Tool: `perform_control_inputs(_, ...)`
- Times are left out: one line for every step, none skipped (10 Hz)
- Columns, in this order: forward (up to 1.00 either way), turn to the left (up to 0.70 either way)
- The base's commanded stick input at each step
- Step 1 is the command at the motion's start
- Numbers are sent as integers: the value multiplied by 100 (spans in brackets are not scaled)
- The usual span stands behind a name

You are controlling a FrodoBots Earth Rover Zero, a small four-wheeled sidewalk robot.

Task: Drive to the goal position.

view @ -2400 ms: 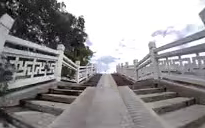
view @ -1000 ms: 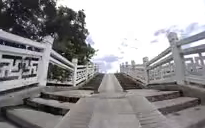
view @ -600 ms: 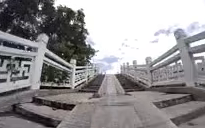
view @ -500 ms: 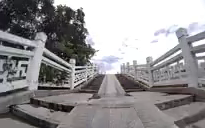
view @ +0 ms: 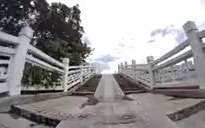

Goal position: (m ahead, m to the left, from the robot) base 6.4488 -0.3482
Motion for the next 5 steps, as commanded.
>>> perform_control_inputs(70, 0)
perform_control_inputs(70, 0)
perform_control_inputs(70, 0)
perform_control_inputs(70, 0)
perform_control_inputs(70, 0)
